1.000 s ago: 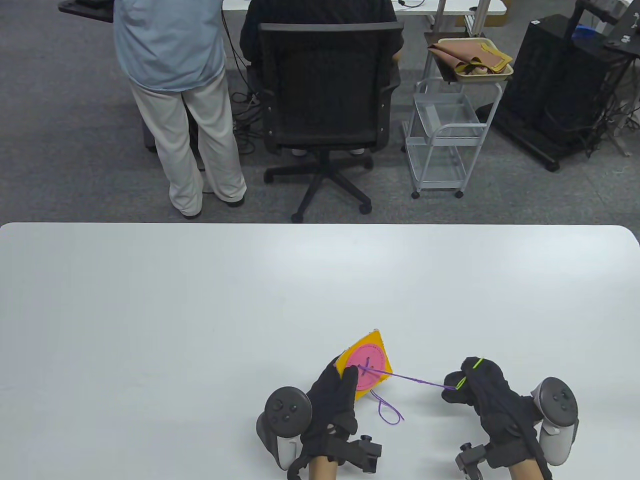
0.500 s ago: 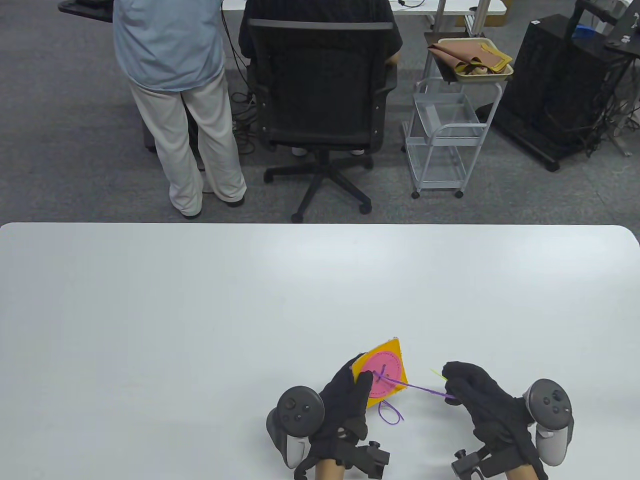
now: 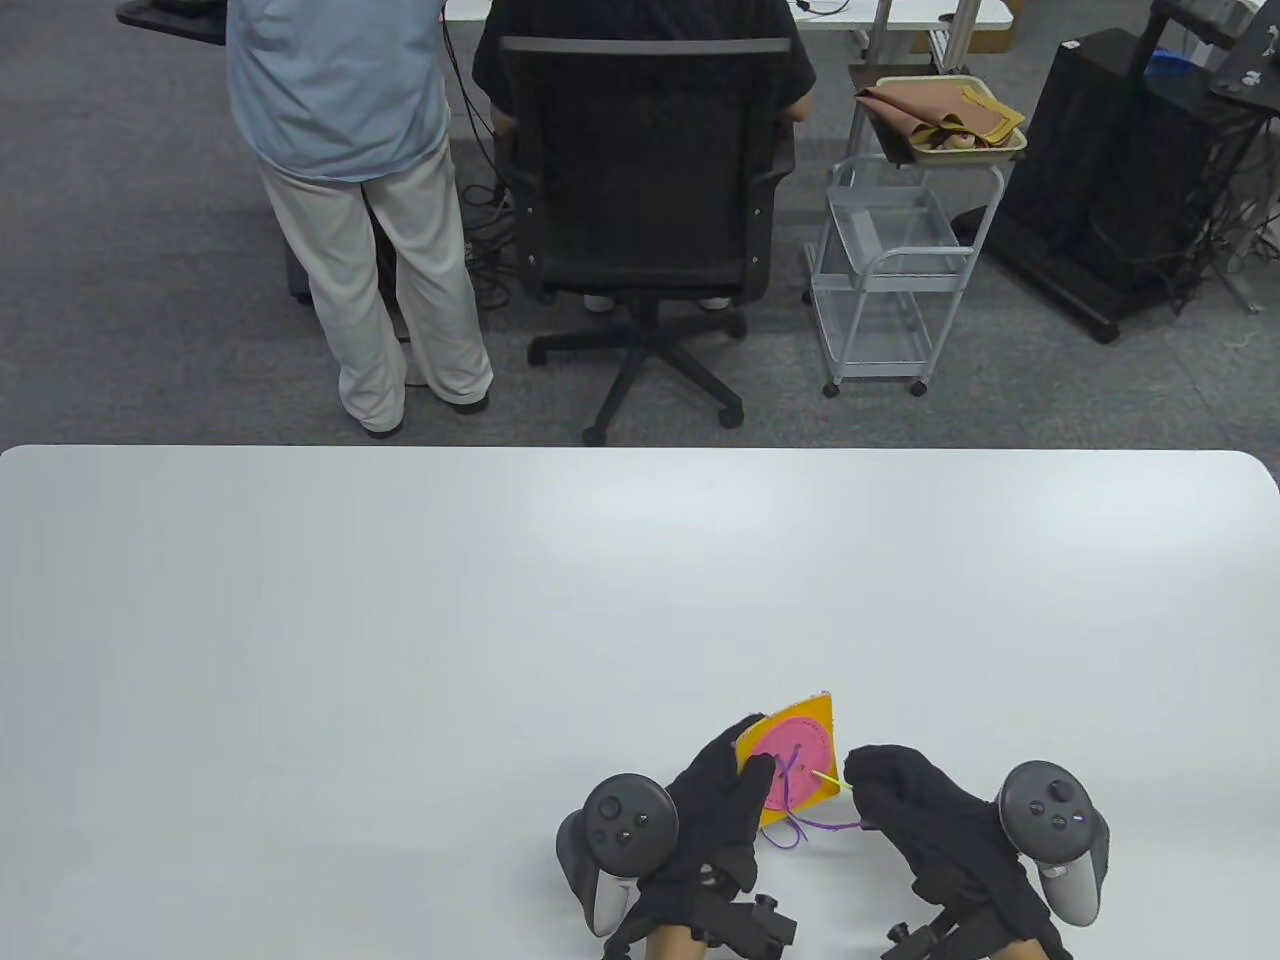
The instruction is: Sew button in X pattern
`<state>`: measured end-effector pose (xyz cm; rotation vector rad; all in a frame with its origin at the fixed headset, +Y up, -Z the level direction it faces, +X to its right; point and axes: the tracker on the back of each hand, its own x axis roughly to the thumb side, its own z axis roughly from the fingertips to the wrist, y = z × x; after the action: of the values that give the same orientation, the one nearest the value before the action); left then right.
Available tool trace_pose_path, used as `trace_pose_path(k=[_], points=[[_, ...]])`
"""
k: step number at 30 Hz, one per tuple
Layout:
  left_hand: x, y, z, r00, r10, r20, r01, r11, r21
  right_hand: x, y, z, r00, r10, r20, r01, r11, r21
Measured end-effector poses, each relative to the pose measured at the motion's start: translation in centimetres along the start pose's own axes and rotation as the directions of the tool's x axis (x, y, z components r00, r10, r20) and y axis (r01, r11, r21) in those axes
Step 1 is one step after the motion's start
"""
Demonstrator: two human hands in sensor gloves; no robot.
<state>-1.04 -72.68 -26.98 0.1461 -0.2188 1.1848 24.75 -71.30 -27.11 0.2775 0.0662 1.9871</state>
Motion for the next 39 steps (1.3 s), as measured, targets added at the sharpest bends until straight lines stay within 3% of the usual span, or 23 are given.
trace_pose_path(k=[18, 39], points=[[1.6, -1.3, 0.1, 0.977, -0.197, 0.086, 0.201, 0.978, -0.051, -0.2, 1.0, -0.1, 0.988, 0.148, -0.042, -0.147, 0.989, 0.027], [1.7, -2.9, 0.1, 0.993, -0.083, 0.084, 0.097, 0.978, -0.182, -0.2, 1.0, 0.1, 0.973, 0.216, -0.076, -0.221, 0.973, -0.064]])
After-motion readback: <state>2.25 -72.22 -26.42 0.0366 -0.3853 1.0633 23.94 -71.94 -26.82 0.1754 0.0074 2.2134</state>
